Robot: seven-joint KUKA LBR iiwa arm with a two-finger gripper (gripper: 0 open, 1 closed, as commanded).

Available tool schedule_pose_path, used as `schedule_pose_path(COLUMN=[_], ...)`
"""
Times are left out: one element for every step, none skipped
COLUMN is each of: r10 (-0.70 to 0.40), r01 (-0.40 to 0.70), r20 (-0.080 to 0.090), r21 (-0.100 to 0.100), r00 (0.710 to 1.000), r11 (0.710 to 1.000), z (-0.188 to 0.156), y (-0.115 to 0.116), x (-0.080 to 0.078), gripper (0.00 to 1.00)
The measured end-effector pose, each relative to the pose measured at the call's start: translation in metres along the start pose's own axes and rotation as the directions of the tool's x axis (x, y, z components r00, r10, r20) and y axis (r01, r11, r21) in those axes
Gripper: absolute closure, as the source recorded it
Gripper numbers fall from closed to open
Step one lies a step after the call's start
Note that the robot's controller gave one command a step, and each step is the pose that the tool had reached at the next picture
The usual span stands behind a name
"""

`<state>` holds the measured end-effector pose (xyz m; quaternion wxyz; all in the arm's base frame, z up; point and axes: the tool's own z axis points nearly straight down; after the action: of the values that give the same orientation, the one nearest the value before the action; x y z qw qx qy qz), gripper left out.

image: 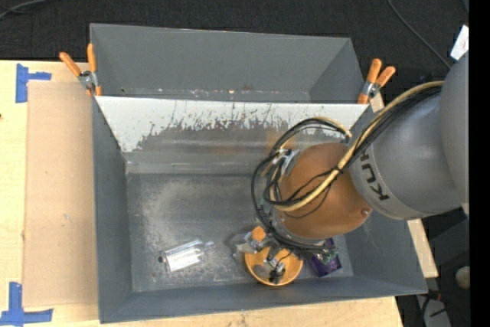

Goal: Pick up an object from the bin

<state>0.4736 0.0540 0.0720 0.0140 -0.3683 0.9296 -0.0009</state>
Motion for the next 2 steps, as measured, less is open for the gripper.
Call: schedule_pose_path(r10=[0.000,0.001], r01=[0.000,-0.001], r20=[0.000,-0.004], r21=[0.000,-0.003], r00=[1.000,1.000], r11=[1.000,1.000], z=[0.000,-0.012], y=[0.000,0.001], x=[0.000,0.000], gripper=[1.00,1.00])
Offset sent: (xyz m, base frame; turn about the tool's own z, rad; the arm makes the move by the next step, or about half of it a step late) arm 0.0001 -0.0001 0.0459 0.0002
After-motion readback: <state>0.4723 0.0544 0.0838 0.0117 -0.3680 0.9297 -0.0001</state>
